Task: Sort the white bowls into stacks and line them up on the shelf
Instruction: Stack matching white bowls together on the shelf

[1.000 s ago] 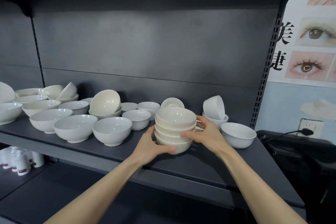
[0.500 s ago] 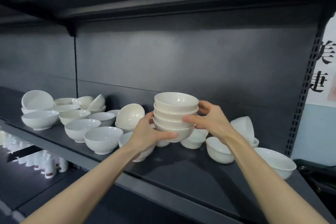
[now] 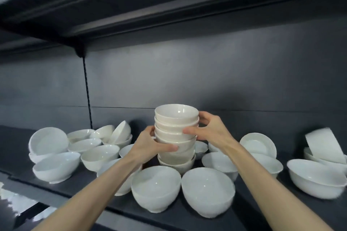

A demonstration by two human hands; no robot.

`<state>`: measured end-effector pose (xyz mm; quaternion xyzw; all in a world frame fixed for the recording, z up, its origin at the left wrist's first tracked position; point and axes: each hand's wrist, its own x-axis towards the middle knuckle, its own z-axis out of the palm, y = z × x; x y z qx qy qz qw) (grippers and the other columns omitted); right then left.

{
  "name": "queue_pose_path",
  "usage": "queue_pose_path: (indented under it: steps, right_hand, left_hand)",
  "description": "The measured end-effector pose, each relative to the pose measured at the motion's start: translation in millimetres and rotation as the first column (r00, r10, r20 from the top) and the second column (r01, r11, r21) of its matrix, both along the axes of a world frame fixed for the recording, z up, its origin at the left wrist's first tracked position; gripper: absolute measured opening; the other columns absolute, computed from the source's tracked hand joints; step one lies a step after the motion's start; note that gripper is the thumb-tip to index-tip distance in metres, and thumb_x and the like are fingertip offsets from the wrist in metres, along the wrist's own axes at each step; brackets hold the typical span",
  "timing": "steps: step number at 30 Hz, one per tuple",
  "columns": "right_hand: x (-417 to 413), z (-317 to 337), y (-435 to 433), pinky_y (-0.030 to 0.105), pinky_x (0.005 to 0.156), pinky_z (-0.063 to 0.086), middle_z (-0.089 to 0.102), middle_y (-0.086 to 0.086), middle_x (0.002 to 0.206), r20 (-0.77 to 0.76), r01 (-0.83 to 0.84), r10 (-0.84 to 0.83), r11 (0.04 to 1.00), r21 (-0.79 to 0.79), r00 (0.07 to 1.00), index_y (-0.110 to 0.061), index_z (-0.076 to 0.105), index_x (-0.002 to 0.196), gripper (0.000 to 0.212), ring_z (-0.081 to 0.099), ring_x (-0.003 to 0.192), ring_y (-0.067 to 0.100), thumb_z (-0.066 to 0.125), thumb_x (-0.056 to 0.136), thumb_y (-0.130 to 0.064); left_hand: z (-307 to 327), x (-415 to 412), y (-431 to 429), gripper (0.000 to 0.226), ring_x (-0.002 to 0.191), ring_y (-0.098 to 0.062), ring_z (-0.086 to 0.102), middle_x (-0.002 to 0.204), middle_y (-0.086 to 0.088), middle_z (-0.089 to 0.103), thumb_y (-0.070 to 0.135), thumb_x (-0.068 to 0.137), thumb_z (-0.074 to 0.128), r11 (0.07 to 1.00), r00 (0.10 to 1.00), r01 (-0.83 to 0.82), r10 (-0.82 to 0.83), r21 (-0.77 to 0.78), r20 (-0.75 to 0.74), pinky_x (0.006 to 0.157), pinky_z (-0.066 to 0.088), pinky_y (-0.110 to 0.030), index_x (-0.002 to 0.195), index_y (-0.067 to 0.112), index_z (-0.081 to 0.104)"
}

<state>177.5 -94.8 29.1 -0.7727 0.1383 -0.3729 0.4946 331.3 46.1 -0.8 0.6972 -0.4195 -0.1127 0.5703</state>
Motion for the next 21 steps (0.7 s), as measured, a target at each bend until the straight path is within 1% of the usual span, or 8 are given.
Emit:
queue_pose_path:
  steps: [3,7,9,11,14,16,18,21]
  right_hand:
    - [23.5,-5.9,0.6,0.043,0.081,0.058,0.069,-0.008,0.105,-0.031,0.060,-0.060,0.998,0.000,0.998,-0.020,0.060,0.116,0.063,0.065,0.101,0.011,0.089,0.061,-0.016]
    - [38.7,-13.5,-4.1,0.040,0.081,0.059,0.070,-0.011,0.101,-0.060,0.115,-0.114,0.993,0.007,0.992,-0.025,0.060,0.112,0.061,0.066,0.097,0.009,0.090,0.060,-0.017]
    - [41.7,-17.8,-9.0,0.041,0.082,0.059,0.071,-0.010,0.102,-0.067,0.131,-0.130,0.991,0.019,0.989,-0.026,0.061,0.112,0.061,0.067,0.098,0.011,0.090,0.059,-0.018]
    - [42.6,-21.6,-12.6,0.040,0.082,0.059,0.071,-0.009,0.103,-0.076,0.144,-0.142,0.989,0.029,0.987,-0.026,0.062,0.112,0.061,0.067,0.098,0.011,0.090,0.059,-0.018]
    - [41.5,-26.2,-16.7,0.035,0.080,0.059,0.071,-0.009,0.104,-0.089,0.157,-0.153,0.987,0.037,0.984,-0.025,0.062,0.113,0.058,0.068,0.097,0.012,0.089,0.062,-0.017]
    - [41.1,-28.4,-19.9,0.034,0.078,0.059,0.071,-0.007,0.104,-0.096,0.161,-0.156,0.986,0.047,0.983,-0.022,0.062,0.116,0.060,0.068,0.097,0.013,0.088,0.062,-0.017]
    - [40.8,-29.7,-22.8,0.035,0.078,0.059,0.072,-0.006,0.104,-0.100,0.162,-0.156,0.986,0.049,0.983,-0.019,0.062,0.118,0.061,0.068,0.096,0.015,0.088,0.062,-0.018]
    - [39.4,-31.6,-24.9,0.034,0.076,0.059,0.072,-0.005,0.103,-0.107,0.146,-0.141,0.988,0.050,0.984,-0.018,0.062,0.118,0.058,0.068,0.095,0.016,0.087,0.065,-0.015]
  left_hand:
    - [-3.1,24.8,-5.3,0.103,0.097,-0.002,0.063,0.109,0.009,0.065,0.044,0.024,0.086,0.998,0.999,0.050,-0.050,0.047,-0.003,0.076,0.050,-0.017,0.117,0.015,0.051]
    - [-9.2,44.6,-16.2,0.101,0.099,-0.003,0.062,0.113,0.006,0.065,0.043,0.028,0.088,0.986,0.992,0.126,-0.129,0.106,0.013,0.076,0.049,-0.015,0.117,0.015,0.051]
    - [-12.5,49.3,-21.8,0.077,0.086,0.009,0.060,0.106,0.009,0.066,0.028,0.043,0.094,0.982,0.989,0.143,-0.146,0.124,0.022,0.065,0.046,-0.005,0.108,0.020,0.053]
    - [-14.8,50.5,-27.1,0.061,0.076,0.012,0.057,0.099,0.011,0.065,0.012,0.057,0.091,0.981,0.988,0.150,-0.154,0.121,0.024,0.056,0.040,0.001,0.104,0.021,0.054]
    - [-20.9,54.1,-35.0,0.056,0.076,0.009,0.061,0.096,0.011,0.067,0.010,0.057,0.091,0.976,0.984,0.177,-0.179,0.129,0.009,0.058,0.043,-0.004,0.097,0.023,0.054]
    - [-22.1,55.3,-37.5,0.071,0.087,0.004,0.063,0.099,0.012,0.067,0.026,0.046,0.095,0.973,0.983,0.182,-0.185,0.144,0.010,0.065,0.046,-0.009,0.104,0.022,0.054]
    - [-23.4,57.0,-41.3,0.092,0.095,-0.003,0.064,0.104,0.011,0.068,0.041,0.031,0.090,0.973,0.983,0.180,-0.183,0.142,0.003,0.071,0.048,-0.015,0.112,0.020,0.054]
    - [-26.1,55.8,-43.1,0.094,0.098,-0.007,0.065,0.104,0.010,0.069,0.045,0.026,0.087,0.973,0.984,0.177,-0.179,0.148,0.002,0.080,0.053,-0.023,0.111,0.021,0.055]
